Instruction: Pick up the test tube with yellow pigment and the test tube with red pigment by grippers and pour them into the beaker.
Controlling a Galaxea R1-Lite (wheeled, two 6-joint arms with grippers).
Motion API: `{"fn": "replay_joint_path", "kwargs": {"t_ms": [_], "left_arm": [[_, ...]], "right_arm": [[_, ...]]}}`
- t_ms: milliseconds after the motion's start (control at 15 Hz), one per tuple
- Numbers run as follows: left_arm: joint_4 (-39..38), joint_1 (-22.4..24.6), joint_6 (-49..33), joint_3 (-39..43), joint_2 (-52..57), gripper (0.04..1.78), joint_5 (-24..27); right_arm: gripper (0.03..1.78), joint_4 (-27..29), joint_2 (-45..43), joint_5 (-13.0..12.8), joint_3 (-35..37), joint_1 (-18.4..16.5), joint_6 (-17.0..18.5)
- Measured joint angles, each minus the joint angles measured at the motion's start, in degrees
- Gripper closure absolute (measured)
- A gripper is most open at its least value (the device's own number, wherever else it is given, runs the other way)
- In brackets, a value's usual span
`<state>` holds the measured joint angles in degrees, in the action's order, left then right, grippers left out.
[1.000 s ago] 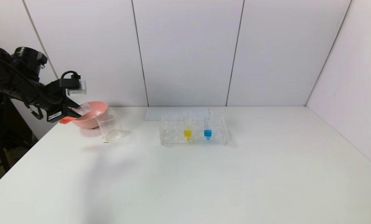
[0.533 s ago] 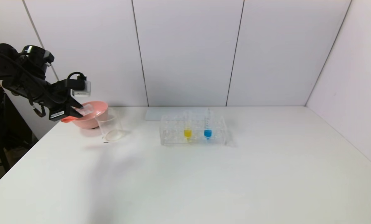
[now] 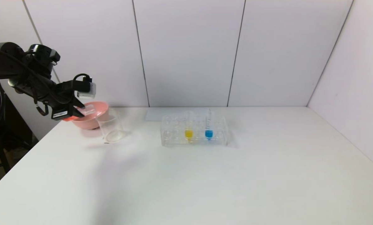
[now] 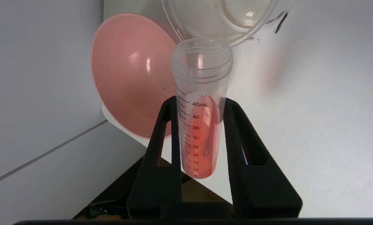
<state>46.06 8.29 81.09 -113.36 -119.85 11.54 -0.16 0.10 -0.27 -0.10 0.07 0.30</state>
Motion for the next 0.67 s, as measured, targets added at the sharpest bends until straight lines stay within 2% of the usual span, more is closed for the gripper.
{"fn": "replay_joint_path", "kwargs": {"t_ms": [667], "left_arm": [[0.0,-1.5,2.7,0.0,0.0,1.39,-3.8]], "right_arm": [[0.11,0.0,0.0,0.0,0.0,0.0,0.0]]}}
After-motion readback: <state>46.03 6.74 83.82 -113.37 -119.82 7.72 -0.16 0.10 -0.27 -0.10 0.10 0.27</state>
